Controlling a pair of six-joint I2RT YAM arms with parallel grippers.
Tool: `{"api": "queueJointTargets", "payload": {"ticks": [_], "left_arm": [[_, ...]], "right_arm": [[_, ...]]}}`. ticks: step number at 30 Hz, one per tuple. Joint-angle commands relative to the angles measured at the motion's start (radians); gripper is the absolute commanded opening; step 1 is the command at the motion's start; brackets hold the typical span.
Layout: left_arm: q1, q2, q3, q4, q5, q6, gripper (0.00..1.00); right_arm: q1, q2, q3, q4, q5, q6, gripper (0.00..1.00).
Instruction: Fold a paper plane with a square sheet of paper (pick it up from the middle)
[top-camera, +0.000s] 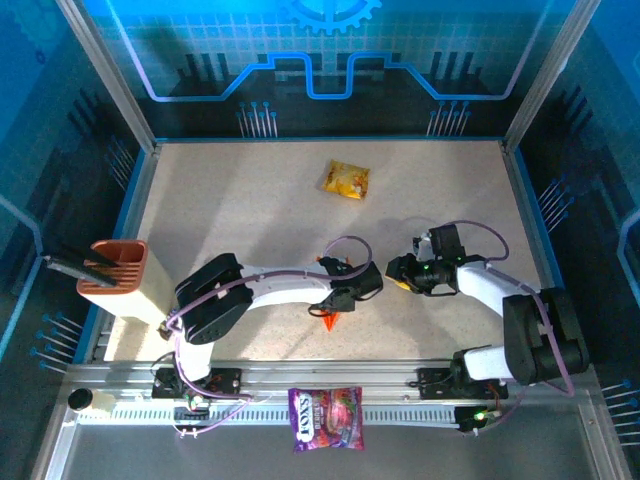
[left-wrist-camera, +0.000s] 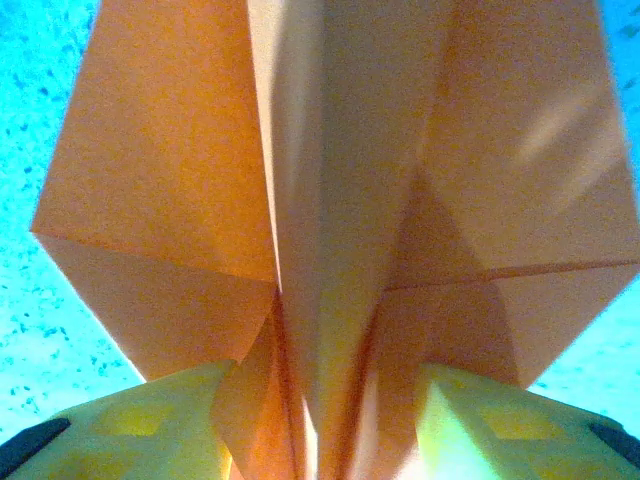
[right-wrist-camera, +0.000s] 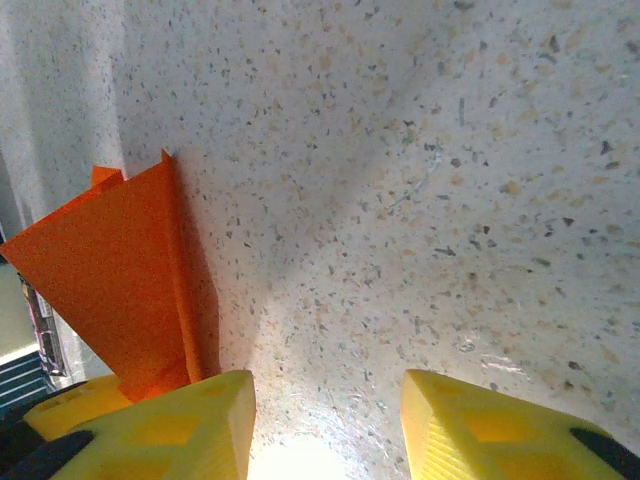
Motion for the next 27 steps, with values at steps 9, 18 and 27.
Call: {"api": "queueJointTargets", "payload": {"ticks": [9,18,27], "left_arm": [[-0.02,-0.188,0.017,-0.085,-0.138,-0.03,0.54],[0.211,-0.412,-0.233,0.152,-0.218,0.258,0.69],[0.604,-0.51,-0.391,0.404,-0.299,0.644,0.82]], "right_arm": [[-0.015,-0.151,0.074,-0.166,0.205,-0.059,0.48],[-0.005,-0.355,0.12,-0.172,0.833,-0.151,0.78],[-0.014,-0.154,0.027,0.303,0.961,-0.55,0.89]]}}
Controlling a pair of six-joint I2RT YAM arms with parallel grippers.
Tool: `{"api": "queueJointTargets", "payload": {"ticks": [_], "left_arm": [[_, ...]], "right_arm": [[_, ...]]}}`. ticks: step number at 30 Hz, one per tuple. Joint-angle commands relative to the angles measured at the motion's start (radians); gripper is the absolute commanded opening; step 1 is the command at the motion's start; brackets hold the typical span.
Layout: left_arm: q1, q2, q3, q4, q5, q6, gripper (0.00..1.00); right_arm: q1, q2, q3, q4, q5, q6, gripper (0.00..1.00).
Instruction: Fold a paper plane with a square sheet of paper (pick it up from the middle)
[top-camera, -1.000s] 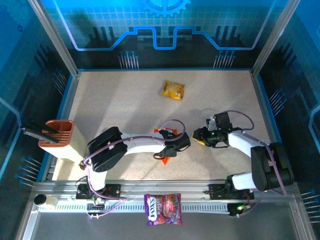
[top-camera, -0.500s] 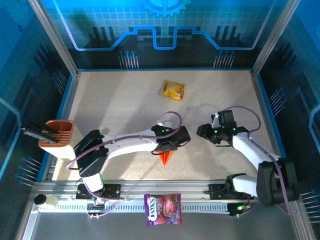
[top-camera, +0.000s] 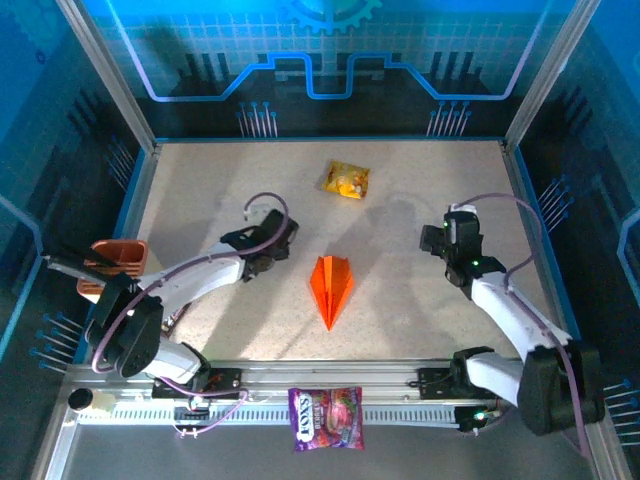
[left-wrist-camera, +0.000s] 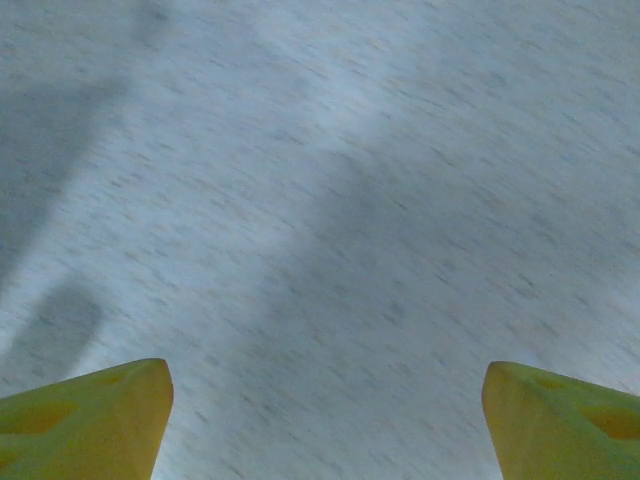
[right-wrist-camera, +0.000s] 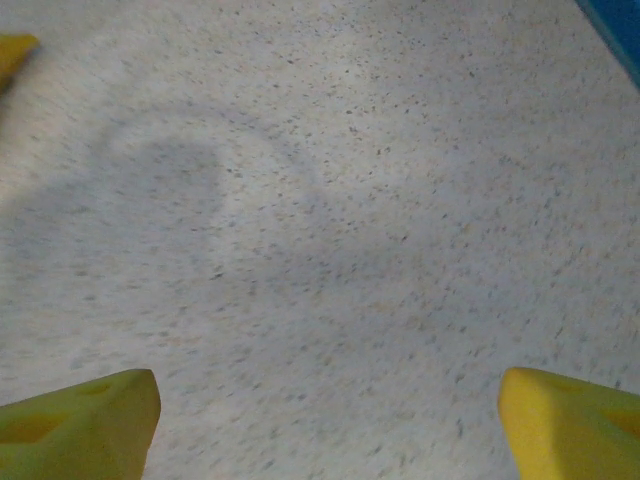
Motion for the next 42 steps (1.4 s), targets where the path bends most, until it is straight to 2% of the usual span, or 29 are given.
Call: {"api": "queueJointTargets", "payload": {"ticks": [1,3,4,5,6,8,9,12,13,14,16,18,19,21,22,23,24,26,29,42], "left_arm": [[0.11,-0.038,-0.05,0.162,-0.095,0.216,0.83],[0.153,-0.033,-0.098,0.276,-0.106,0.313,0.9],[0.177,-0.027,-0.112,0.323,-0.098,0.357,0.98],[0.2,-0.017,-0.103,0.319,-0.083,0.368,1.0],[0.22,-0.006,-0.101,0.333,-0.074,0.389,1.0],[0.256,0.014,-0.151,0.474,-0.069,0.456,1.0],[0.278,0.021,-0.198,0.585,-0.037,0.481,1.0],[0.359,0.036,-0.33,0.88,0.15,0.522,1.0],[0.37,0.052,-0.345,0.944,0.142,0.551,1.0],[0.377,0.05,-0.346,0.937,0.134,0.552,1.0],[0.417,0.054,-0.417,1.12,0.237,0.594,1.0],[0.474,0.079,-0.455,1.208,0.329,0.554,1.0],[0.491,0.055,-0.463,1.176,0.37,0.531,1.0],[0.5,0.079,-0.531,1.317,0.424,0.537,1.0],[0.5,0.124,-0.571,1.466,0.441,0.563,1.0],[0.498,0.12,-0.594,1.49,0.454,0.563,1.0],[0.504,0.092,-0.591,1.433,0.447,0.545,1.0],[0.51,0.115,-0.555,1.41,0.368,0.522,1.0],[0.51,0.113,-0.56,1.413,0.367,0.52,1.0],[0.509,0.111,-0.56,1.407,0.375,0.52,1.0]], "right_arm": [[-0.016,0.094,-0.032,0.268,0.053,-0.19,0.89],[-0.028,0.147,-0.056,0.389,-0.001,-0.215,0.89],[-0.04,0.173,-0.065,0.447,-0.069,-0.227,0.88],[-0.047,0.199,-0.074,0.498,-0.119,-0.24,0.89],[-0.054,0.231,-0.086,0.558,-0.154,-0.251,0.88],[-0.069,0.285,-0.091,0.65,-0.213,-0.265,0.88],[-0.071,0.295,-0.074,0.627,-0.237,-0.281,0.88],[-0.098,0.354,-0.142,0.832,-0.341,-0.303,0.88],[-0.114,0.382,-0.195,0.949,-0.388,-0.309,0.89],[-0.116,0.399,-0.228,1.032,-0.385,-0.302,0.89],[-0.117,0.377,-0.227,0.993,-0.391,-0.304,0.89],[-0.102,0.385,-0.201,0.953,-0.332,-0.304,0.89],[-0.097,0.382,-0.198,0.944,-0.325,-0.303,0.99],[-0.087,0.386,-0.203,0.961,-0.297,-0.307,0.99],[-0.08,0.386,-0.205,0.962,-0.281,-0.308,0.99],[-0.077,0.388,-0.208,0.979,-0.274,-0.311,0.99],[-0.076,0.388,-0.208,0.973,-0.273,-0.311,0.99],[-0.077,0.387,-0.207,0.975,-0.274,-0.31,0.99],[-0.091,0.388,-0.201,0.959,-0.309,-0.303,0.99],[-0.085,0.389,-0.203,0.961,-0.303,-0.311,0.99]]}}
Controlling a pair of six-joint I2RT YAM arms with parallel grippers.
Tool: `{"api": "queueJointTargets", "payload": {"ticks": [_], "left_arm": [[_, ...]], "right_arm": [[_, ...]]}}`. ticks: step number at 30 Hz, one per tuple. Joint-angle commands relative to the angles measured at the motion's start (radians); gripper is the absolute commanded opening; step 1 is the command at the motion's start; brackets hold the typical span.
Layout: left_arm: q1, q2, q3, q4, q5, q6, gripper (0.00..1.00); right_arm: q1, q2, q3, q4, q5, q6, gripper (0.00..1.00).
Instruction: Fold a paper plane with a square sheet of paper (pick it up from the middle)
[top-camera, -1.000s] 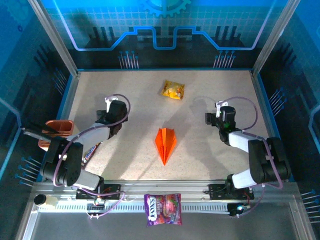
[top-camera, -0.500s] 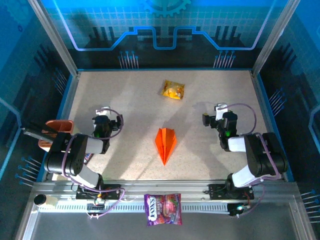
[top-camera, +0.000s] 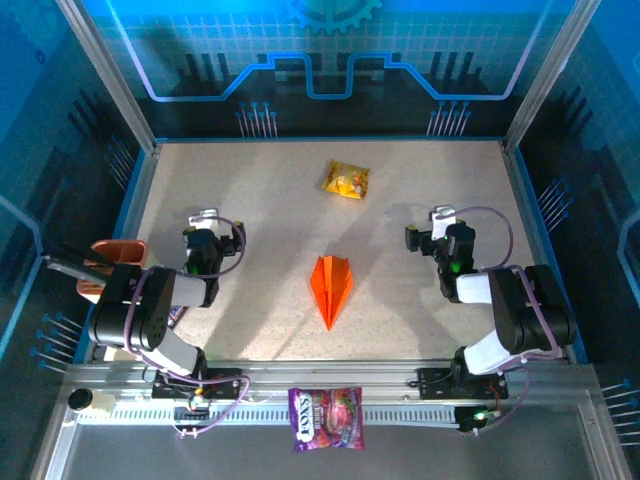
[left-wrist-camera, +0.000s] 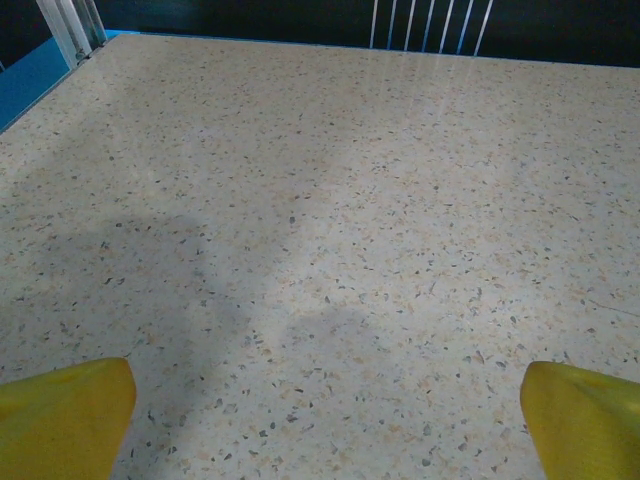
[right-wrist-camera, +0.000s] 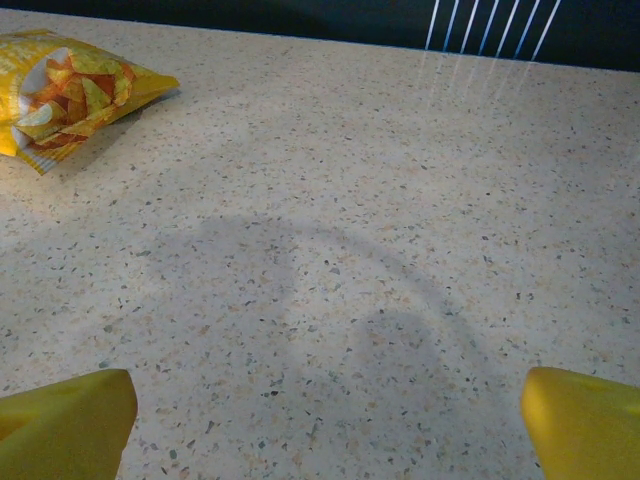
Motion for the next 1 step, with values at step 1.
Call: {"api": "queueJointTargets", "payload": {"ticks": [1], "left_arm": [[0.008,0.005,0.017,0.042,0.025,-0.001,1.0]], "right_arm": [[0.005,0.002,0.022,0.031,-0.004,-0.015,0.99]]}}
